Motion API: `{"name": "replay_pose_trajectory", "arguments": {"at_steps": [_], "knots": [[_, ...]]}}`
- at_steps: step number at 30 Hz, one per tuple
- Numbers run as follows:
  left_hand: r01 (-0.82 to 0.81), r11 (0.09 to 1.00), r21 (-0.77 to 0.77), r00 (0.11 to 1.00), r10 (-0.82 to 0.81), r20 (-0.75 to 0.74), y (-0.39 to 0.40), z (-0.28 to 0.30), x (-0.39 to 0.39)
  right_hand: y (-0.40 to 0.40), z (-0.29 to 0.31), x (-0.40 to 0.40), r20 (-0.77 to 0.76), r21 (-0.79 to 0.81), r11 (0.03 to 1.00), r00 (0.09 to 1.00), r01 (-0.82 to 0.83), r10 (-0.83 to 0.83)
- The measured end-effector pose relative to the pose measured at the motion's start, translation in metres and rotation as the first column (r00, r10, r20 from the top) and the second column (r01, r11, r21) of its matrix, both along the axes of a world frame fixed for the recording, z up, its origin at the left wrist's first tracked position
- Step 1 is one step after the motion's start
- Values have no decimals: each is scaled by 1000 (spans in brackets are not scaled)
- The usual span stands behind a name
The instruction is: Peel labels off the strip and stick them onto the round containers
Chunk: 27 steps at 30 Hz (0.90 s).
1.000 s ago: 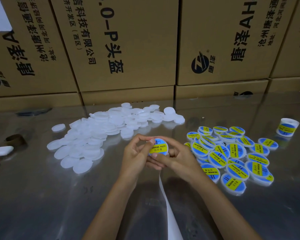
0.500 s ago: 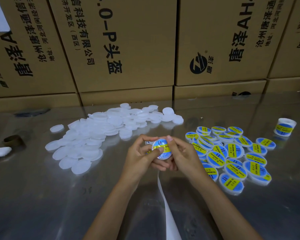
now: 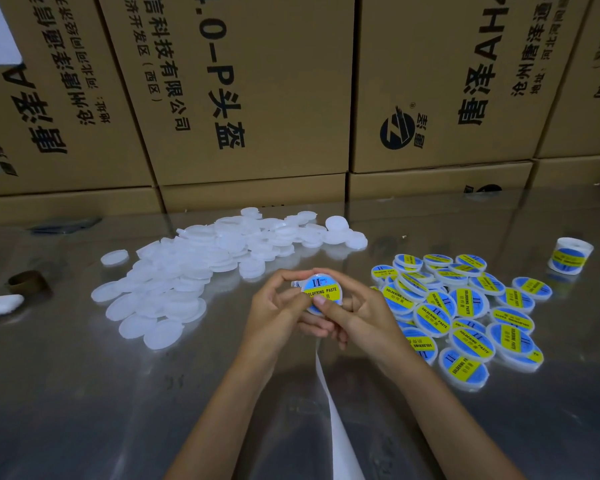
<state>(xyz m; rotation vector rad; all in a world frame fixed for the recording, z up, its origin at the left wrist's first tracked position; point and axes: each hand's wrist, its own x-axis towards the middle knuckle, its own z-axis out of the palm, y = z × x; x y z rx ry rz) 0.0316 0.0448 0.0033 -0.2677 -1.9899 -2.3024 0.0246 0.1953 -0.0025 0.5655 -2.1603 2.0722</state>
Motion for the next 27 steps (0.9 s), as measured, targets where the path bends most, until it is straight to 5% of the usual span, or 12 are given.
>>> {"name": "replay_pose_trajectory", "arguments": {"at_steps": [9,16,27], "knots": [[-7,1000,-25,1000,7,5,5,1,2,0,-2,-3,12,-44,999,999,32,-32],[-137,990,21,991,136,18,3,-1,0,-1,-3,-2,106,27,994,989,-108,104],[42,999,31,998,-43,40,1,0,-1,-4,-2,-4,24,-71,992,995,103,-101]]}}
